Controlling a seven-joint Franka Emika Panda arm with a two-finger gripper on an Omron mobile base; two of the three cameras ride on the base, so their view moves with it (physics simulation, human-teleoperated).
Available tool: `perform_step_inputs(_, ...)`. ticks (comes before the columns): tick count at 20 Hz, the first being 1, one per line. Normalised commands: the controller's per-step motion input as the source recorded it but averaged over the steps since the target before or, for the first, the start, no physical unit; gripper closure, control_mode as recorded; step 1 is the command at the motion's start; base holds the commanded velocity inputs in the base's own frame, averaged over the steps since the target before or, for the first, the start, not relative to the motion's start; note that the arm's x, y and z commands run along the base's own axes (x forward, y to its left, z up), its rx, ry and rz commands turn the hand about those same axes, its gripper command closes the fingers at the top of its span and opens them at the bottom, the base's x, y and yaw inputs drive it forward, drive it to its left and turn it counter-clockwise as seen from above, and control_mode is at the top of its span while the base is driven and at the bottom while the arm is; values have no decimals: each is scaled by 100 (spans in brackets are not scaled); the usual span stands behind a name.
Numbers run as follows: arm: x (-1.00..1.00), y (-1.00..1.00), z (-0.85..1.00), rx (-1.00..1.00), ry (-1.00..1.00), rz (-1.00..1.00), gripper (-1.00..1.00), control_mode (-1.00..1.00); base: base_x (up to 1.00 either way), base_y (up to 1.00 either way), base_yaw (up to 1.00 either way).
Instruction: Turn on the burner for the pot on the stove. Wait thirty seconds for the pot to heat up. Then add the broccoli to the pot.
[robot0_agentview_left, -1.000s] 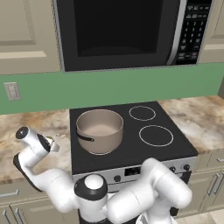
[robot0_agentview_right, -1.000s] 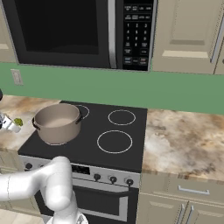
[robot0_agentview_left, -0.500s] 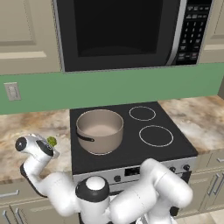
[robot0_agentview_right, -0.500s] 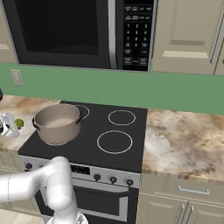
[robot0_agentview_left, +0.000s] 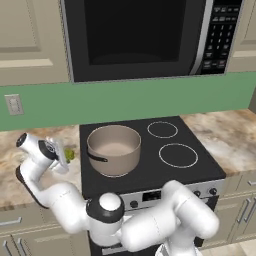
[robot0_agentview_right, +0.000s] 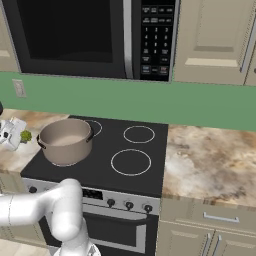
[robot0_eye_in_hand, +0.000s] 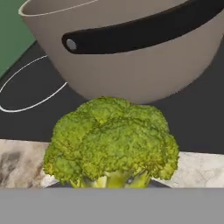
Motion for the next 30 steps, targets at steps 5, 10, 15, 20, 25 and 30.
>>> perform_step_inputs(5,-83,-68,57,21,25,-48,100,-100,0,0,0)
perform_step_inputs(10,-76,-62,14,7,8,-40,100,-100,0,0,0)
perform_step_inputs(15,-82,-33,19,-1,-29,-15,100,-100,0,0,0)
perform_step_inputs(20,-20,-57,6,-6,-40,-4,100,-100,0,0,0)
perform_step_inputs(25,3,-49,14,-1,-17,0,100,-100,0,0,0)
perform_step_inputs(30,24,-44,20,10,0,2,100,-100,0,0,0)
